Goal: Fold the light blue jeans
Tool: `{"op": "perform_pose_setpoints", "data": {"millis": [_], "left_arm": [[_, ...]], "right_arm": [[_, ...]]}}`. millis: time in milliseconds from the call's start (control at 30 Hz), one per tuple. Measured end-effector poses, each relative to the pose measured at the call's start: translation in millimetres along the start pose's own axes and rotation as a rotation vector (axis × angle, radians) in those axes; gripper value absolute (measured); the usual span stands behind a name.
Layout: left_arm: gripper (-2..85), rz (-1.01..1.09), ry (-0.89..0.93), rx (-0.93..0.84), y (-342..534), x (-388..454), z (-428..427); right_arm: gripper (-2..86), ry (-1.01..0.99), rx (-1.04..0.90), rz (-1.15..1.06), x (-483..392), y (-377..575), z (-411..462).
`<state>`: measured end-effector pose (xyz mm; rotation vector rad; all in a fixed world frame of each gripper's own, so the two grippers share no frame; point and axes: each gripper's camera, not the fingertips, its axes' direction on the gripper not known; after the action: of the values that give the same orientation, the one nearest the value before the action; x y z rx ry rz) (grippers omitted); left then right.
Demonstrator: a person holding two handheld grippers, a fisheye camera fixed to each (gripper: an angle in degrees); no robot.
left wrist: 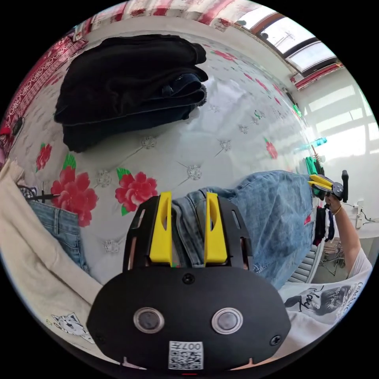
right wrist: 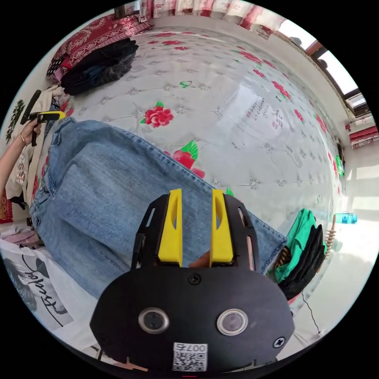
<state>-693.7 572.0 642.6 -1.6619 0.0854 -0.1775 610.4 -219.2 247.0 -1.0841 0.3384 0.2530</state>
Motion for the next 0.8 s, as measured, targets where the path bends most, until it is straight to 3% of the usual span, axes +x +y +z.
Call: {"op": "perform_pose_setpoints", "data": {"millis": [167,300,400,467,533,633,733,800], "left_arm": [[8.2,0.037,-0.116,-0.081,-16.9,17.9,24.2],[1.0,-0.015,-0.092,0.0,-2.5,21.5,14.5],[-0.3,-0.042,-0.063,0.158,19.9,29.8,-22.0],[-0.6,-0.049,-0.058,0.257,36.0,36.7,-50.9],[-0.8,-0.087,-0.097,0.394,51.1,39.1,-81.0],[-0.6,-0.157,-0.031,0.424,44.4,24.8,-84.7],[0.5,-0.086,-0.016,0.35,27.2,31.3,-62.1],[8.0,0.017,-0.014,0.267,16.4,44.1,-41.7]], "right_arm": [[3.8,0.038,-0.186,-0.062,15.4,-49.3,48.7],[0.8,-0.124,-0.106,-0.056,25.1,-57.2,38.9],[0.2,0.079,-0.046,-0.096,19.5,-53.7,20.8],[0.2,0.263,0.124,-0.069,26.1,-43.2,-18.4],[0.4,0.288,0.23,0.014,44.7,-39.4,-48.3],[1.4,0.059,0.288,0.083,74.1,-45.4,-62.9],[5.0,-0.054,0.142,-0.017,68.8,-59.5,-31.6],[6.9,-0.08,0.048,-0.08,62.1,-60.5,-9.7]]}}
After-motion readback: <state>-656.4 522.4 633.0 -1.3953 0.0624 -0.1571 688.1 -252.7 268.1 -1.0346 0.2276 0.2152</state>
